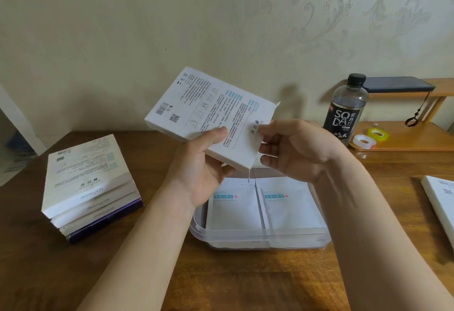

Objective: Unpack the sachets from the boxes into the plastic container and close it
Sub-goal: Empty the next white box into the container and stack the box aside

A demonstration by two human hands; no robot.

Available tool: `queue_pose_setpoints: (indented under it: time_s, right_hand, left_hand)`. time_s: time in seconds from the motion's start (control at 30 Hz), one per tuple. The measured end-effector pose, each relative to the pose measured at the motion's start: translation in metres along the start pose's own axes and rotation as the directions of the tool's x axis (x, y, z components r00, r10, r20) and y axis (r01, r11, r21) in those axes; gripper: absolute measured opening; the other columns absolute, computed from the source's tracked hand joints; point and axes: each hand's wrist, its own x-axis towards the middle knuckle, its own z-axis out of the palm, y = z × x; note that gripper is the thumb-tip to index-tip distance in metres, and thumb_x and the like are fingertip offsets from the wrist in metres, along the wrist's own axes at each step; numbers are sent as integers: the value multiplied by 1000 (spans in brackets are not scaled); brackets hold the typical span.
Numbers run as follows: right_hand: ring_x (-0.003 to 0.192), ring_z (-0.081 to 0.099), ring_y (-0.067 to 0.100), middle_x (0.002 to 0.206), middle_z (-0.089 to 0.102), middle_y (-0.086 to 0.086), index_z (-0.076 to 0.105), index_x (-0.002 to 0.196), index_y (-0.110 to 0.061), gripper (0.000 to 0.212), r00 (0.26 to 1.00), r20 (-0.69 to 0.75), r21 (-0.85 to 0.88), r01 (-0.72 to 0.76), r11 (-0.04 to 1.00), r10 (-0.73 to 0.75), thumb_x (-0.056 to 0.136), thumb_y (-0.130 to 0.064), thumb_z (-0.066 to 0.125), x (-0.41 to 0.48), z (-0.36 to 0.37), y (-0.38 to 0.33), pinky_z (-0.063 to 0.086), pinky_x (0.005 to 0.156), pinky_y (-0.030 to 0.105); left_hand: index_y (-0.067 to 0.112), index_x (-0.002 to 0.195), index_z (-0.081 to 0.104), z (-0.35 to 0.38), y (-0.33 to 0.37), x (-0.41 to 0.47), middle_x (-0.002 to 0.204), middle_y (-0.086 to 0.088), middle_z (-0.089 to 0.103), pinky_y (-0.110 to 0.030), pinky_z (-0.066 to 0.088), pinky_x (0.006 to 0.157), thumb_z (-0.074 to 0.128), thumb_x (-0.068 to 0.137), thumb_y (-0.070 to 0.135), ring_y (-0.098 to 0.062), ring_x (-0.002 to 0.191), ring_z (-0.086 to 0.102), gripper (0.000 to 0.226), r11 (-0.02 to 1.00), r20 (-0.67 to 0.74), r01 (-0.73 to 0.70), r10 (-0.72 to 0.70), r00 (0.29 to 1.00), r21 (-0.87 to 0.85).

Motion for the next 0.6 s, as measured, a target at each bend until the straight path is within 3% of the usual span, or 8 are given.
queue_pose_setpoints:
  time_s: [0.13, 0.23, 0.4, 0.5, 0.6]
  right_hand:
    - [61, 48, 17, 83, 51, 8, 69, 99, -9, 13, 997, -72, -97, -28, 995, 21, 90, -8, 60, 3, 1, 1, 45, 49, 25]
    - [56, 37, 14, 77, 45, 5, 68, 101, -10, 13, 997, -74, -105, -33, 994, 26, 89, -7, 63, 2, -1, 1, 38, 47, 25]
    - [55, 32, 12, 82, 59, 7, 70, 90, -5, 11, 988, -151, -43, 34, 998, -41, 88, 3, 63, 5, 5, 5, 34, 45, 24]
    - [53, 34, 11, 89, 65, 14, 68, 96, 1, 11, 980, -183, -5, 72, 997, -72, 86, 4, 66, 6, 10, 6, 34, 43, 23]
    - [47, 37, 9, 76, 68, 10, 68, 83, -1, 5, 980, -178, 16, 93, 996, -89, 86, 3, 68, 5, 10, 5, 33, 41, 21]
  left_hand:
    - [34, 141, 53, 1, -3, 0, 136, -10, 65, -41, 59, 73, 62, 84, 12, -29, 117, 62, 63, 1000, 58, -9, 9, 998, -3]
    - [33, 141, 54, 1, -5, 0, 136, -11, 64, -42, 59, 74, 60, 84, 11, -30, 116, 62, 61, 999, 93, 14, -11, 996, -30]
    - [32, 144, 51, 1, -4, 1, 141, -14, 59, -55, 55, 86, 57, 89, 12, -34, 117, 60, 59, 1000, 171, 21, -20, 985, -3]
    - [34, 142, 52, 0, -3, 2, 141, -13, 60, -52, 56, 85, 60, 87, 11, -33, 120, 58, 60, 999, 132, 20, -16, 991, -31]
    - [32, 141, 55, 1, -4, 2, 137, -10, 64, -47, 59, 89, 68, 83, 13, -29, 120, 61, 62, 995, 37, 20, -17, 999, -95]
